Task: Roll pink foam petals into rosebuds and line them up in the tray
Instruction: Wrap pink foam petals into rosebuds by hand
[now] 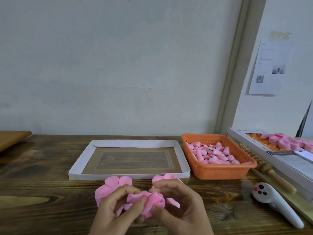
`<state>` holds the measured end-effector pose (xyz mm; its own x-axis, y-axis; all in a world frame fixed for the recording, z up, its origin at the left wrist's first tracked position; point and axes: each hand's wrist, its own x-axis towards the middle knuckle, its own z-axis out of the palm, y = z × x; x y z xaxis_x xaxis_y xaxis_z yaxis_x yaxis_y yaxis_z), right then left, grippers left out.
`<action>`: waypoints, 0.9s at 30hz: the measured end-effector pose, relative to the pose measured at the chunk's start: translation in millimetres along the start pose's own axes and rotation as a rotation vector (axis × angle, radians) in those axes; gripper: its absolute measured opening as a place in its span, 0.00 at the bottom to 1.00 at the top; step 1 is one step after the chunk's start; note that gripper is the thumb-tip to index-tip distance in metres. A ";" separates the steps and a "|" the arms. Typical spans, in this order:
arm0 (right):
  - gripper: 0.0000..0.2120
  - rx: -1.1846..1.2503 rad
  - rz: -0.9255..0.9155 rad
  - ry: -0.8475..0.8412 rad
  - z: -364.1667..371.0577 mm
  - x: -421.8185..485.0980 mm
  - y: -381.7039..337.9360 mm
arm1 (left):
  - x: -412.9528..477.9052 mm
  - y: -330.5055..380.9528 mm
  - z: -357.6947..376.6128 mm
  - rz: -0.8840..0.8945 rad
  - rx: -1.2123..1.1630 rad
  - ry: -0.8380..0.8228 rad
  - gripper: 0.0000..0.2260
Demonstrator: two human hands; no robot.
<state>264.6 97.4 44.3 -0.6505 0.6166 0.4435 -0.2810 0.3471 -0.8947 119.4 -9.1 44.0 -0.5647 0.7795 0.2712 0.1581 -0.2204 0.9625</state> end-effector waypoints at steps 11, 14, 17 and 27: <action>0.17 0.055 0.068 0.053 -1.9 -1.2 2.5 | 1.2 7.1 -2.3 0.089 -0.040 0.037 0.11; 0.16 0.054 0.073 0.074 -1.4 -0.5 0.1 | 0.7 2.3 -6.0 0.115 -0.012 0.006 0.06; 0.16 0.022 0.081 0.079 -1.1 -0.2 -1.6 | 0.5 1.6 -9.0 0.172 0.047 0.001 0.05; 0.18 0.060 0.090 0.057 0.0 -0.3 -6.4 | 0.2 4.7 -3.8 0.180 -0.059 0.108 0.11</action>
<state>266.6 95.0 49.9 -0.6344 0.6829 0.3622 -0.2661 0.2469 -0.9318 116.9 -12.2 48.6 -0.6155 0.6581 0.4338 0.2182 -0.3866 0.8961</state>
